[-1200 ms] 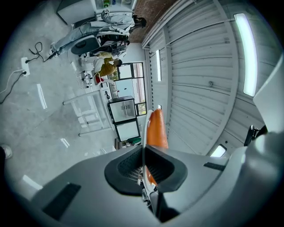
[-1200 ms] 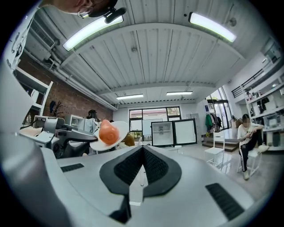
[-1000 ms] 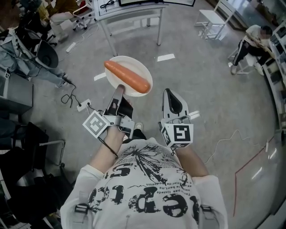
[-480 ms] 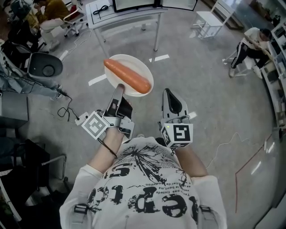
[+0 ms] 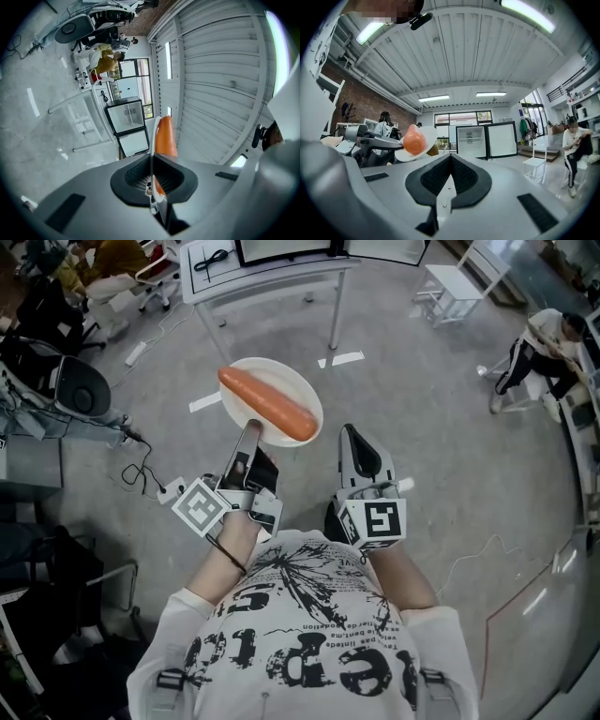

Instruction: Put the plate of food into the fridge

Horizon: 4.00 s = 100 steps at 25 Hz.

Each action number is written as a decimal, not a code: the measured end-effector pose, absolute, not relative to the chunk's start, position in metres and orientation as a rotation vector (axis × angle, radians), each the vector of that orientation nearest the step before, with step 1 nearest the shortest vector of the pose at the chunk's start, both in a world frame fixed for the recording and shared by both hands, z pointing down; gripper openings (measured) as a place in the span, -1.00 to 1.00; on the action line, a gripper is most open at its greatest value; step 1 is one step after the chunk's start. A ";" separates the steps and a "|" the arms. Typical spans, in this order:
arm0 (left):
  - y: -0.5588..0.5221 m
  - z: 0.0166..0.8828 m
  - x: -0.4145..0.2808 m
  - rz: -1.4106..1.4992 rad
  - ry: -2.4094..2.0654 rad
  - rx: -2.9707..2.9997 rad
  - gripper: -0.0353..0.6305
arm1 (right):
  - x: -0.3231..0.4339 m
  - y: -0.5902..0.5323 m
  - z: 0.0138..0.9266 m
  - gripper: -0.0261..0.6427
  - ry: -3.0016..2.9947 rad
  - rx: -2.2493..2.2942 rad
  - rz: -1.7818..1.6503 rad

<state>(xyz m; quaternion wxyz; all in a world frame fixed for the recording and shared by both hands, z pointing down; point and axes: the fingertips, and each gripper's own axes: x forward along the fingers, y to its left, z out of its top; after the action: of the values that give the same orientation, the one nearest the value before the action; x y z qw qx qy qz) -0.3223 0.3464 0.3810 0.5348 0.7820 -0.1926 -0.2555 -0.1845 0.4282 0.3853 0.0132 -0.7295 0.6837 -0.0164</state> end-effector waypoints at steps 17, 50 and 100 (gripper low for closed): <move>0.298 0.372 -0.132 -0.758 -0.608 1.838 -0.83 | 0.019 0.349 0.365 -0.93 2.347 -2.091 0.009; -0.034 0.358 -0.094 -0.690 -0.446 1.834 -0.83 | 0.043 0.039 0.343 -0.93 2.255 -2.192 -0.017; -0.285 0.373 0.091 -0.887 -0.793 1.705 -0.83 | 0.246 -0.274 0.373 -0.93 2.612 -1.717 -0.247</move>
<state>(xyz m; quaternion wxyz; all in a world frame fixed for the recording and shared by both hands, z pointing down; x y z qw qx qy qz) 0.0915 -0.2847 0.3733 0.5067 0.7069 -0.3289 -0.3678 0.2455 -0.2744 0.3728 0.0030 -0.5474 0.8331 -0.0787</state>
